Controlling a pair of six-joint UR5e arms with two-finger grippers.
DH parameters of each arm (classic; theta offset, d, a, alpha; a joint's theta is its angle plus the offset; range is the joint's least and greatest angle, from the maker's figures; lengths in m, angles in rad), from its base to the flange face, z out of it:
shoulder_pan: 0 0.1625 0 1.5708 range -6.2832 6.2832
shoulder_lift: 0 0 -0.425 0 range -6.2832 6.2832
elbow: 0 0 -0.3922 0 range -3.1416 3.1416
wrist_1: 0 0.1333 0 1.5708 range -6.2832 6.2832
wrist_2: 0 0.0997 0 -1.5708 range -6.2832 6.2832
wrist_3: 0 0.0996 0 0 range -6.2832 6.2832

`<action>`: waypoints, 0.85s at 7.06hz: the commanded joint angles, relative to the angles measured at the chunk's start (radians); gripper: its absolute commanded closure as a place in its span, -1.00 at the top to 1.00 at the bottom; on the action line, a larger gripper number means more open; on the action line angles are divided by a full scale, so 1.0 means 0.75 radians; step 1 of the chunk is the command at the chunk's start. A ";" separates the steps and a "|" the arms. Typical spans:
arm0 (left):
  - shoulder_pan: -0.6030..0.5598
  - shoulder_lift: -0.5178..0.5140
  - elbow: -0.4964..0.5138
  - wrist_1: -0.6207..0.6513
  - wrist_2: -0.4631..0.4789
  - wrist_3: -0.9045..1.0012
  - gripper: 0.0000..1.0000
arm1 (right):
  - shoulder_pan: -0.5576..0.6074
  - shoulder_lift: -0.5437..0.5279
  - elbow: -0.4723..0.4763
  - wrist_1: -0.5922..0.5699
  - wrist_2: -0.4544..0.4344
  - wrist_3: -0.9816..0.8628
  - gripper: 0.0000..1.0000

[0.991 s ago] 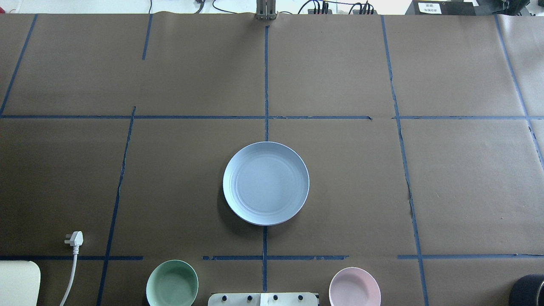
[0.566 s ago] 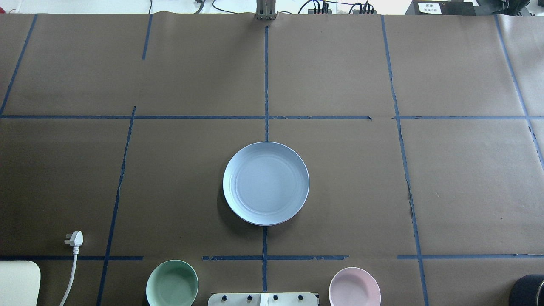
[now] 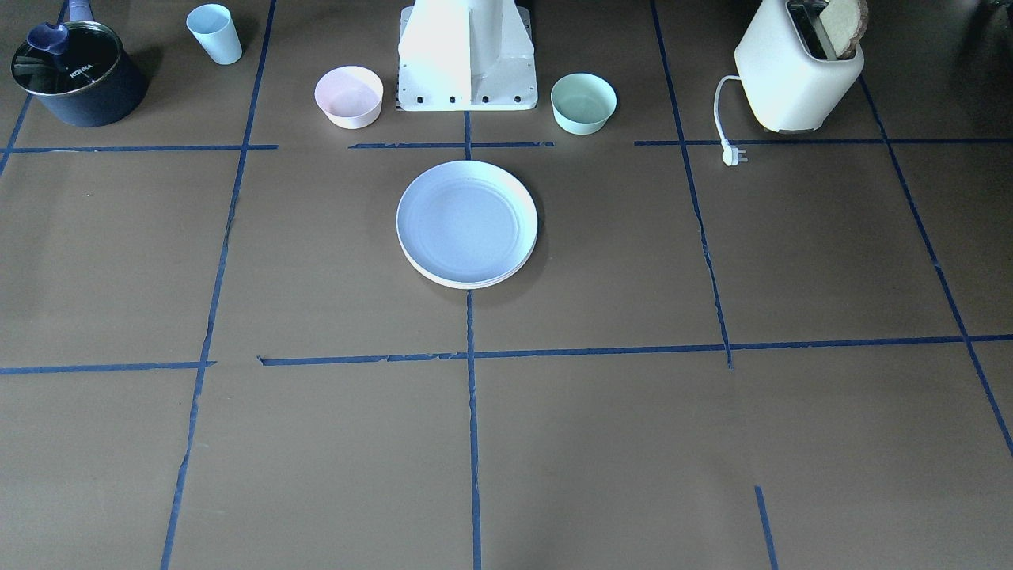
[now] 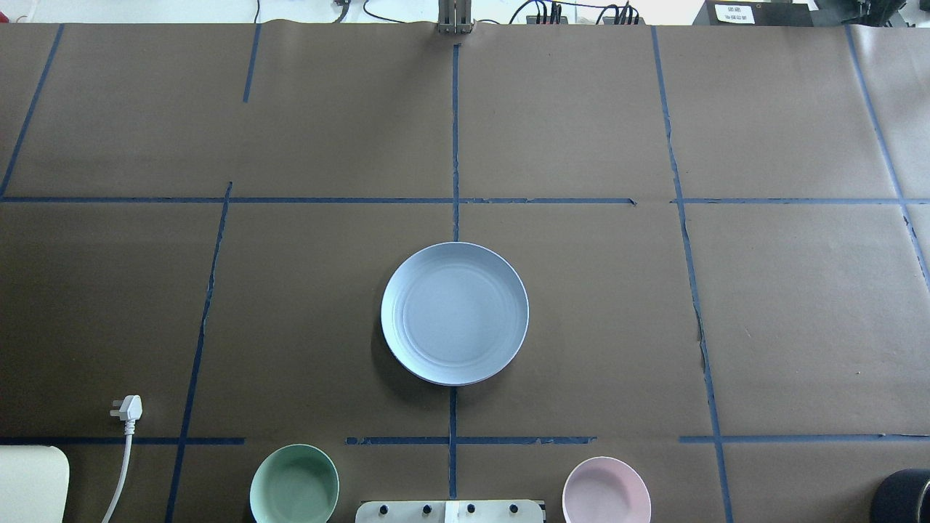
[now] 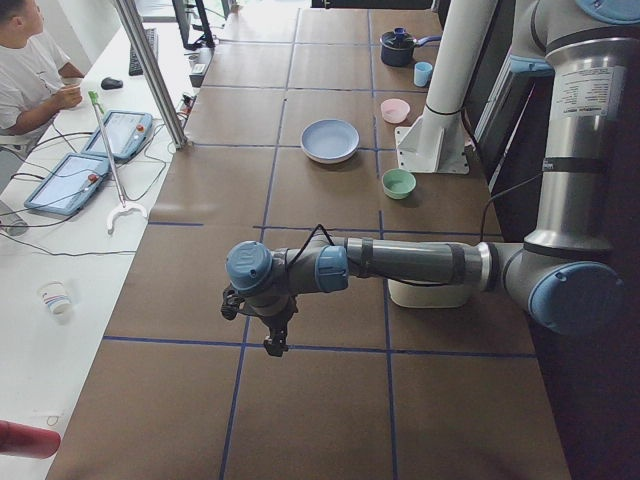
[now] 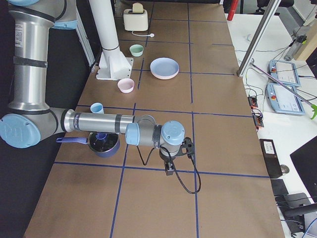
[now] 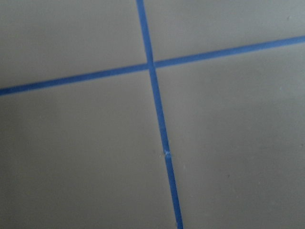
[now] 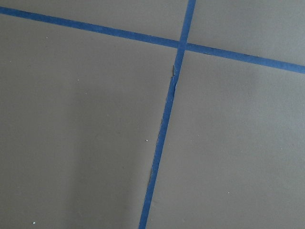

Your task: Stack three plates with pink and blue

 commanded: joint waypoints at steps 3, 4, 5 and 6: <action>-0.019 0.003 -0.004 -0.012 -0.023 -0.198 1.00 | 0.000 -0.005 -0.002 0.004 0.003 0.011 1.00; -0.019 0.011 -0.006 -0.038 -0.017 -0.192 1.00 | 0.000 -0.005 -0.002 0.004 0.003 0.011 1.00; -0.021 0.017 0.002 -0.085 -0.014 -0.200 1.00 | 0.000 -0.005 0.000 0.006 0.003 0.015 1.00; -0.023 0.019 -0.004 -0.093 -0.022 -0.214 1.00 | 0.000 -0.005 0.000 0.006 0.003 0.016 1.00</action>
